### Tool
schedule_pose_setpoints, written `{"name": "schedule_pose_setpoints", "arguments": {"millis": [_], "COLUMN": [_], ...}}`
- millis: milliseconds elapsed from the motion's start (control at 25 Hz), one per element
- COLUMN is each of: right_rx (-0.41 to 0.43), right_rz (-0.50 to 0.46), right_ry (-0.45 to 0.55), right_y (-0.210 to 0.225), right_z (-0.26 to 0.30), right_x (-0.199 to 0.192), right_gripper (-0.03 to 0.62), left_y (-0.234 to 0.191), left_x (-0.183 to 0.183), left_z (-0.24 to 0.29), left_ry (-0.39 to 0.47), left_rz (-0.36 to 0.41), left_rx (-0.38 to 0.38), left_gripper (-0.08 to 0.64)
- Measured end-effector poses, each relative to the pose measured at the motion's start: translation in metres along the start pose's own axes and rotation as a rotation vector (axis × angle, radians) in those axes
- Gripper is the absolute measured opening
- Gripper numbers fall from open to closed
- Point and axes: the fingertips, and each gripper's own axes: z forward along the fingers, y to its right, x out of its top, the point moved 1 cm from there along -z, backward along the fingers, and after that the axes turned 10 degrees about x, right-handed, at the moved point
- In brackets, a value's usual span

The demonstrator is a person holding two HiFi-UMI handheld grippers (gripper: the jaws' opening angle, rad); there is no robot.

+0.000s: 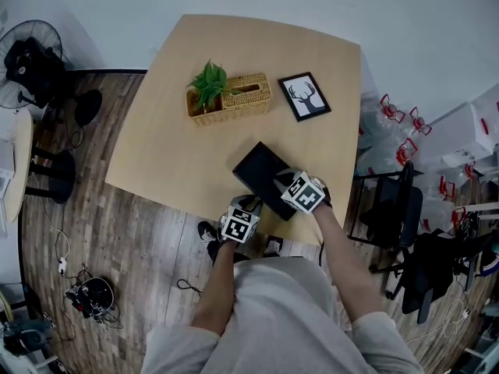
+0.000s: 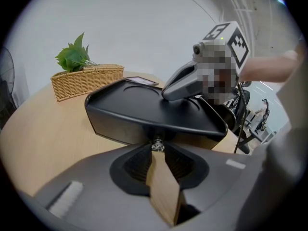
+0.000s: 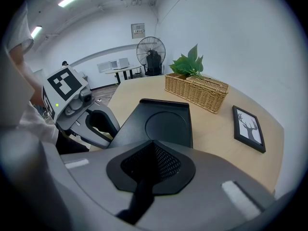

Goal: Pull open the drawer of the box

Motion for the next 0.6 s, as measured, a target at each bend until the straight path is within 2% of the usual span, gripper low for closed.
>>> {"name": "schedule_pose_setpoints", "arguments": {"millis": [360,600], "right_rx": [-0.002,0.0], "right_rz": [0.002,0.022], "right_ry": [-0.01,-0.014], "right_y": [-0.002,-0.002], "right_z": [-0.001,0.004], "right_x": [-0.005,-0.012], "right_gripper": [0.002,0.002], "left_y": [0.009,0.007], "left_x": [0.003,0.004], "left_z": [-0.005,-0.002], "left_ry": [-0.023,-0.005], "left_rz": [-0.007,0.005], "left_rx": [-0.006,0.004], "left_gripper": [0.127,0.126]}}
